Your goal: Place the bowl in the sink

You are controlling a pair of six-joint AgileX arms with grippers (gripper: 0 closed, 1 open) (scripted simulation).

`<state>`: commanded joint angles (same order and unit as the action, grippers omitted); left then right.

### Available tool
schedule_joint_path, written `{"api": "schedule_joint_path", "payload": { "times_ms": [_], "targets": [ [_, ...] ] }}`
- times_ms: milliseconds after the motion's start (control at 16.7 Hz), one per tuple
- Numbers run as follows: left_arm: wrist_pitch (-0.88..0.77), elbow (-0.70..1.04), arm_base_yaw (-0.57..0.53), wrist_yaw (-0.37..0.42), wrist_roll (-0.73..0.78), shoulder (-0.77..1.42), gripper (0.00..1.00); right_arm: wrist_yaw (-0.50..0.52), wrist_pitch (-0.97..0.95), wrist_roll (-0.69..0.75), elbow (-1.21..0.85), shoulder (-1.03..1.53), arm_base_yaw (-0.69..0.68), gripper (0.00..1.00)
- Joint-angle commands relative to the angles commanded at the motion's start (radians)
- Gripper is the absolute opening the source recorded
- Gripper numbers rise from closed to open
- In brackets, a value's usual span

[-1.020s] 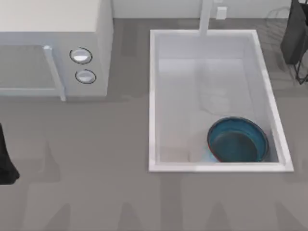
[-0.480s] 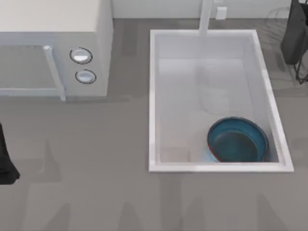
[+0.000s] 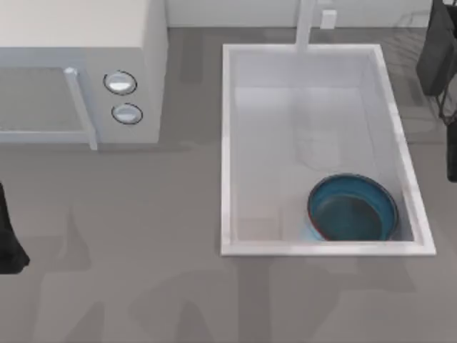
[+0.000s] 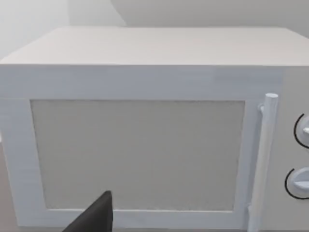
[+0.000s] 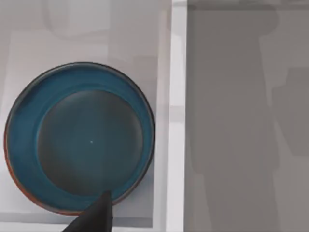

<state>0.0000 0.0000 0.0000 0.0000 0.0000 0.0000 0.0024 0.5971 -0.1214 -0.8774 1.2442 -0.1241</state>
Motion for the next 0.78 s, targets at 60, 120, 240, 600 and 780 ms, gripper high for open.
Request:
{"api": "schedule_joint_path", "payload": {
  "times_ms": [60, 120, 240, 600, 780],
  "targets": [
    [0.000, 0.000, 0.000, 0.000, 0.000, 0.000, 1.00, 0.000, 0.049, -0.010, -0.069, 0.099, -0.010, 1.00],
    [0.000, 0.000, 0.000, 0.000, 0.000, 0.000, 1.00, 0.000, 0.097, -0.019, -0.136, 0.192, -0.020, 1.00],
    [0.000, 0.000, 0.000, 0.000, 0.000, 0.000, 1.00, 0.000, 0.183, -0.037, -0.262, 0.365, -0.038, 1.00],
    [0.000, 0.000, 0.000, 0.000, 0.000, 0.000, 1.00, 0.000, 0.360, -0.076, -0.550, 0.748, -0.077, 1.00],
    [0.000, 0.000, 0.000, 0.000, 0.000, 0.000, 1.00, 0.000, 0.394, -0.084, -0.612, 0.821, -0.085, 1.00]
  ]
}}
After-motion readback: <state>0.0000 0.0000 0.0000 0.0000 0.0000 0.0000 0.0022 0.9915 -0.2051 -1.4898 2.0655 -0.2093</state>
